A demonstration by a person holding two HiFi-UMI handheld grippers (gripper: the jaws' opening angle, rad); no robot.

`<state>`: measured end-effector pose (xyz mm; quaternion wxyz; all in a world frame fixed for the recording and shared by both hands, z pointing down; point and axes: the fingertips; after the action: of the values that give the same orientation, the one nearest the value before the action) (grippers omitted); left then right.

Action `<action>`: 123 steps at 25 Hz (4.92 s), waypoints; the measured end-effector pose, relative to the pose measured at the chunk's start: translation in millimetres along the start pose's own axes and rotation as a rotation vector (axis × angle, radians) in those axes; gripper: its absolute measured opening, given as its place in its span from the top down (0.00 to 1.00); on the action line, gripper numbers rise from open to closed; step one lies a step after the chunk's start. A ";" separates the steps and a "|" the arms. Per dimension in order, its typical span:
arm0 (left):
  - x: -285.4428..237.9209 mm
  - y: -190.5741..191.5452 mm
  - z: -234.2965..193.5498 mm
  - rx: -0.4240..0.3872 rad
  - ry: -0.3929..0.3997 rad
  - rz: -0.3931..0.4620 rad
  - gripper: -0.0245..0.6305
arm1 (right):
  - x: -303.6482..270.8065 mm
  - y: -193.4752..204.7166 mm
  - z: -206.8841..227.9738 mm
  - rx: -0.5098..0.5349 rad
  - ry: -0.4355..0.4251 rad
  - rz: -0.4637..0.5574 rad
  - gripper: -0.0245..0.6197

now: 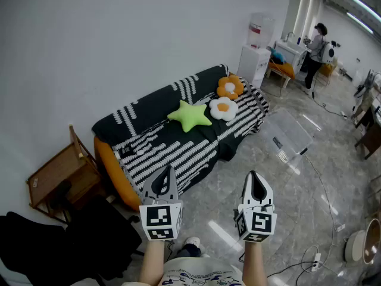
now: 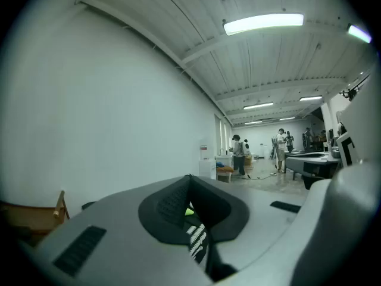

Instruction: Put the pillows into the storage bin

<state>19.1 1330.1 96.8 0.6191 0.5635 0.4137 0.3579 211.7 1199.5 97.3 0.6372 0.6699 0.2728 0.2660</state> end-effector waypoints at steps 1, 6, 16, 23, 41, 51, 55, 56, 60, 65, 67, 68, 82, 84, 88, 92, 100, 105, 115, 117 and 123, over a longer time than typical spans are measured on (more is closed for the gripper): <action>-0.2 -0.1 0.1 -0.001 0.000 -0.001 0.94 | -0.1 0.5 1.3 0.003 0.004 0.001 0.95; -2.7 0.7 2.9 -0.001 0.005 -0.003 0.94 | -1.3 2.2 6.0 0.003 0.014 0.004 0.95; -25.9 8.3 -9.2 0.007 0.005 -0.017 0.94 | -27.6 8.5 -2.9 -0.031 -0.027 0.007 0.81; -49.6 18.6 -33.7 0.010 0.000 -0.022 0.94 | -58.4 21.1 -19.2 -0.045 -0.061 -0.002 0.51; -212.4 41.6 -52.9 0.028 -0.056 -0.085 0.94 | -221.6 68.1 36.0 -0.042 -0.093 -0.082 0.45; -386.4 1.7 -28.2 0.020 -0.149 -0.054 0.94 | -395.9 53.7 132.0 -0.042 -0.174 -0.041 0.45; -433.0 -0.6 -22.1 0.032 -0.181 -0.062 0.94 | -445.0 57.0 153.4 -0.037 -0.209 -0.047 0.45; -442.3 1.5 -21.4 0.035 -0.186 -0.070 0.94 | -454.6 60.0 156.9 -0.038 -0.216 -0.053 0.45; -478.0 11.1 -21.2 0.037 -0.204 -0.107 0.94 | -491.4 76.1 168.5 -0.054 -0.237 -0.082 0.45; -526.2 22.9 -33.3 0.034 -0.215 -0.139 0.94 | -542.0 97.5 171.7 -0.076 -0.254 -0.116 0.45; -550.6 27.5 -40.8 0.040 -0.216 -0.147 0.94 | -566.2 104.6 171.0 -0.072 -0.264 -0.126 0.45; -563.4 29.2 -44.0 0.043 -0.216 -0.150 0.94 | -578.8 107.6 171.2 -0.069 -0.268 -0.130 0.45; -745.7 53.9 -135.7 0.092 -0.258 -0.223 0.94 | -790.1 151.3 134.1 -0.034 -0.380 -0.231 0.45; -762.3 60.1 -146.3 0.088 -0.263 -0.242 0.94 | -810.9 161.5 128.3 -0.044 -0.394 -0.253 0.45; -786.5 77.4 -163.5 0.095 -0.285 -0.289 0.94 | -844.9 185.9 116.7 -0.055 -0.436 -0.302 0.45; -802.6 99.2 -172.8 0.115 -0.315 -0.342 0.94 | -873.8 217.1 106.8 -0.051 -0.492 -0.367 0.45; -840.7 146.1 -187.5 0.149 -0.407 -0.424 0.94 | -930.5 299.6 86.6 -0.057 -0.662 -0.512 0.44; -866.1 196.4 -191.1 0.180 -0.452 -0.483 0.94 | -964.4 373.3 76.0 -0.091 -0.753 -0.626 0.44; -915.1 303.5 -187.1 0.228 -0.473 -0.599 0.94 | -1010.5 534.0 55.1 -0.055 -0.896 -0.831 0.43; -921.3 320.2 -186.6 0.241 -0.480 -0.618 0.94 | -1015.7 559.9 51.2 -0.052 -0.926 -0.866 0.43; -934.0 356.0 -178.6 0.280 -0.474 -0.660 0.94 | -1026.7 619.8 45.7 -0.053 -1.029 -0.949 0.41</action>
<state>-511.3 591.2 548.2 0.6958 0.5463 0.4625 -0.0585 -468.3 419.6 705.4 0.7487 0.5037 0.1929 -0.3853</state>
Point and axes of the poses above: the fingertips, and each gripper's own axes: x backward along the fingers, z to its right, y out of its underside, and after that the axes turned 1 degree about z, right-handed
